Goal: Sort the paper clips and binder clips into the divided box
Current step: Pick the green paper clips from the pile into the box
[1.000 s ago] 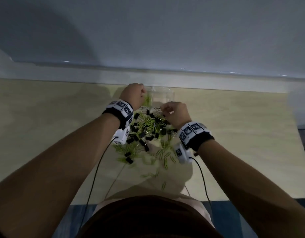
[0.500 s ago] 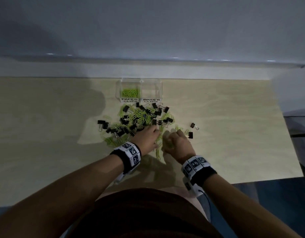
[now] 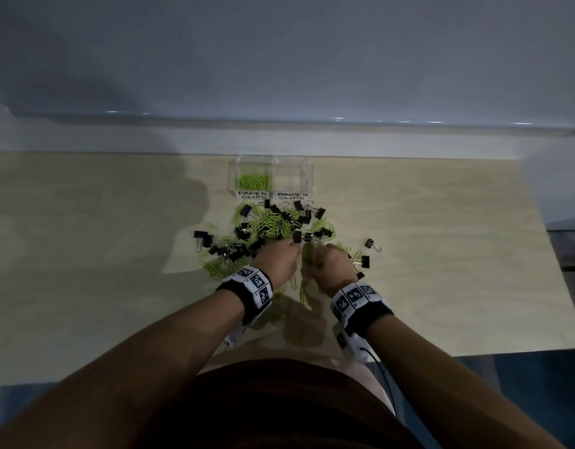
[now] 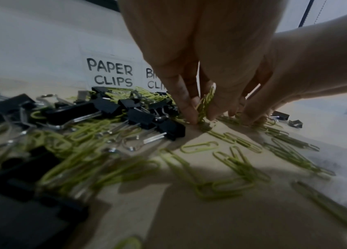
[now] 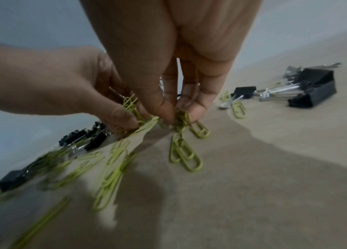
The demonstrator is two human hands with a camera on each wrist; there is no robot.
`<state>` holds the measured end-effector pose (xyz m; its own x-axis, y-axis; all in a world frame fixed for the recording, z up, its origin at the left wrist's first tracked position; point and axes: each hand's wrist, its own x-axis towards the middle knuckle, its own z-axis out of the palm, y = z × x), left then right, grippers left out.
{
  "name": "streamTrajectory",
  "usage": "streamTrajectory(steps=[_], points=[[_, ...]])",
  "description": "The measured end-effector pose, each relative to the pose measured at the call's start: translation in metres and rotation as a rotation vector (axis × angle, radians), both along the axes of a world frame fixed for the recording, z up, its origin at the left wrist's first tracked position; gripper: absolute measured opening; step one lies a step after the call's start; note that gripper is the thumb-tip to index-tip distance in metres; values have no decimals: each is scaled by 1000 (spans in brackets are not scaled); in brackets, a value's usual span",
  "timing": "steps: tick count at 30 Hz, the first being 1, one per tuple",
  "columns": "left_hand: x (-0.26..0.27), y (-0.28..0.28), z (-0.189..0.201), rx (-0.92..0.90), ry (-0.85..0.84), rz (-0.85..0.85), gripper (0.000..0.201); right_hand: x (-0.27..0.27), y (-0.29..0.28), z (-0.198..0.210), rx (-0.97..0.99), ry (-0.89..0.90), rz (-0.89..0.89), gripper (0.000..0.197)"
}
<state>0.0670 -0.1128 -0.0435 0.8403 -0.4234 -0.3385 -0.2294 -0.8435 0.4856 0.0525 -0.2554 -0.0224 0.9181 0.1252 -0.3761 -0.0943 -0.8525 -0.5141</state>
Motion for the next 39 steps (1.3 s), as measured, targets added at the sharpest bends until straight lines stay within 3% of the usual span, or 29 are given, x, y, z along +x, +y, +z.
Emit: streamTrajectory(steps=[4, 9, 12, 15, 19, 22, 25, 29, 32, 36, 39], points=[[0, 14, 6, -141, 34, 118, 22, 8, -10, -12, 76, 44, -133, 7], [9, 41, 26, -343, 94, 388, 17, 31, -8, 0, 381, 138, -330, 22], [30, 62, 40, -443, 60, 531, 15, 64, 12, 19, 490, 79, -334, 9], [61, 78, 52, -484, -50, 639, 13, 105, 46, 36, 451, -54, -270, 8], [104, 84, 64, -461, -175, 704, 17, 154, 87, 39, 396, -100, -252, 16], [129, 82, 58, -399, -195, 740, 16, 171, 102, 35, 349, -92, -225, 11], [140, 79, 47, -261, -143, 687, 20, 170, 92, 33, 275, -98, -164, 19], [121, 71, 47, -75, -210, 449, 24, 138, 48, 33, 224, -152, -60, 16], [86, 54, 46, -110, -235, 261, 15, 101, 10, 24, 171, -119, 38, 14], [49, 24, 25, -67, -79, -45, 22, 67, -17, -4, 61, -110, 169, 20], [40, 9, 12, 8, -71, -89, 27, 54, -13, -16, -18, -80, 191, 22]])
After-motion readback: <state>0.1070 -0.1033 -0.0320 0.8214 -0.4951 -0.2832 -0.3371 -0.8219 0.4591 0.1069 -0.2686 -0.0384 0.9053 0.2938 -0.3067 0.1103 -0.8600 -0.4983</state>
